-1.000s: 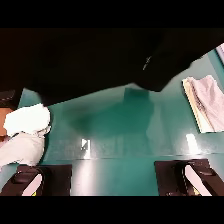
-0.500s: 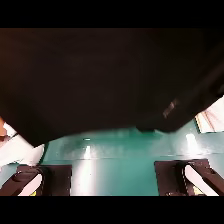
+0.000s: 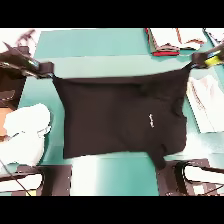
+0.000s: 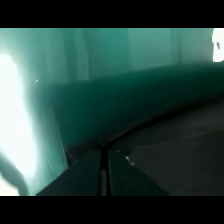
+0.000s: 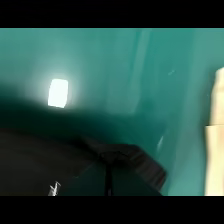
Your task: Fold the shirts.
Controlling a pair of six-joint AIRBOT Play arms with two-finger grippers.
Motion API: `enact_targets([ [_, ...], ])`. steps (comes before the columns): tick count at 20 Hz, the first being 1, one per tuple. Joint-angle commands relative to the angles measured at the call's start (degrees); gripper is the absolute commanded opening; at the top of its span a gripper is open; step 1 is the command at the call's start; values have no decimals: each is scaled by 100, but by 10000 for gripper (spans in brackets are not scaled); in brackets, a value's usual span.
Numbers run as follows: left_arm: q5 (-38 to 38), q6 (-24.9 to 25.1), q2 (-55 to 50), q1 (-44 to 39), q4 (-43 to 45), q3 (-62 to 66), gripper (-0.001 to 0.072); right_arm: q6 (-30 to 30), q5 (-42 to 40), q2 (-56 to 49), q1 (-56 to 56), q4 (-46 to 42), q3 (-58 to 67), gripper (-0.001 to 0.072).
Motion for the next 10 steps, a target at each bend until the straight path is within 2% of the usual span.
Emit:
enact_targets([
  [1,1023,199,-885,2,-98,-308,26,109,-603,-1141,98,72,-42,11],
  [3,1585,195,-1008,2,-98,-184,26,109,-669,-1652,98,79,531,12],
  [5,1696,197,-1008,2,-96,-35,26,109,-577,-1969,98,72,1110,11],
  [8,986,341,-1003,2,-87,138,26,17,-278,-1923,98,-138,1355,11],
  [10,483,345,-1008,2,-92,26,26,2,-120,-1617,98,-507,896,11],
])
